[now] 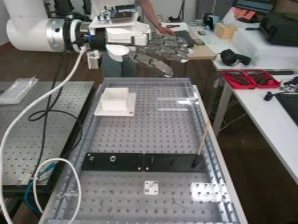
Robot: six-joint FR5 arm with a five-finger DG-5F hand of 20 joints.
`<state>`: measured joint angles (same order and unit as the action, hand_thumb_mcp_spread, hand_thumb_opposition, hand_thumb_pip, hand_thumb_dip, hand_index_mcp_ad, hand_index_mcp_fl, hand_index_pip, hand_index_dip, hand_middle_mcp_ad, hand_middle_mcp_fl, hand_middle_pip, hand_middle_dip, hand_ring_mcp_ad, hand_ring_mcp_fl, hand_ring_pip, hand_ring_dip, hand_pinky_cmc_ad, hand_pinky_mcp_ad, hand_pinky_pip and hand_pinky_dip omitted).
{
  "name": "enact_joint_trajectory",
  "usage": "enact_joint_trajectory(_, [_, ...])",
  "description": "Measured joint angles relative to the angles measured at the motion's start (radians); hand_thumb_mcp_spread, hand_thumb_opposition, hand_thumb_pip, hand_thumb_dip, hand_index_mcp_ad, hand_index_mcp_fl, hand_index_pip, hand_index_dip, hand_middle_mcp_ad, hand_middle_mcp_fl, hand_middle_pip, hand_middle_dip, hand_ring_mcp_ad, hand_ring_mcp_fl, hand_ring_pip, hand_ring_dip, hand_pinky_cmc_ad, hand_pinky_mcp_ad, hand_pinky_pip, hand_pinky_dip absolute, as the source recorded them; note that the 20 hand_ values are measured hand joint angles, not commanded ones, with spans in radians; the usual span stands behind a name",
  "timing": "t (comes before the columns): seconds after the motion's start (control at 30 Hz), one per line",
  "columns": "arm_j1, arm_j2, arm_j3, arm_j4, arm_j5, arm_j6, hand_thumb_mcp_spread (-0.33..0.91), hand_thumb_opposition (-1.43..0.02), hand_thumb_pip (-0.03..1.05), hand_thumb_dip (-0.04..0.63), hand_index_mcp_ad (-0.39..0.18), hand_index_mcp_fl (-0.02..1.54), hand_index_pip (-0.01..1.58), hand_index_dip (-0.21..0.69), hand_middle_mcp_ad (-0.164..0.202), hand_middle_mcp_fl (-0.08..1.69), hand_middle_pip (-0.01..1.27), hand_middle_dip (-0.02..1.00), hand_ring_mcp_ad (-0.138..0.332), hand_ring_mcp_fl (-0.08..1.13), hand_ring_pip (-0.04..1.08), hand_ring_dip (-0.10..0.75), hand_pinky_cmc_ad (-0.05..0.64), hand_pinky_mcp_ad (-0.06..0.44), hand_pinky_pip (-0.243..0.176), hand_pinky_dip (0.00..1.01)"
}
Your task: Grab the bearing and place it in the white container
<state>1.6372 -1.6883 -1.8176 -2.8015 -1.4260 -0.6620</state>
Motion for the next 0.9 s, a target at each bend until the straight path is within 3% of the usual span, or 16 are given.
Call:
enact_joint_trajectory(0.2, [-0.017, 0.007, 0.016, -0.026, -0.034, -0.026, 0.28, -0.79, 0.58, 0.22, -0.07, 0.05, 0.12, 0.101, 0.054, 0.02, 0.13, 0.2, 0.133, 0.0, 0.1, 0.096, 0.398, 0.316, -0.075, 0.37])
enact_joint_trajectory(0.57, [-0.055, 0.018, 0.077, -0.144, -0.113, -0.066, 0.27, -0.77, 0.54, 0.204, -0.075, 0.06, 0.12, 0.105, 0.051, 0.02, 0.13, 0.2, 0.133, 0.0, 0.1, 0.096, 0.401, 0.316, -0.075, 0.37])
enact_joint_trajectory(0.9, [-0.085, 0.019, 0.086, -0.162, -0.172, -0.073, 0.26, -0.76, 0.51, 0.19, -0.073, 0.06, 0.12, 0.105, 0.051, 0.02, 0.13, 0.2, 0.133, 0.0, 0.1, 0.096, 0.412, 0.316, -0.075, 0.37])
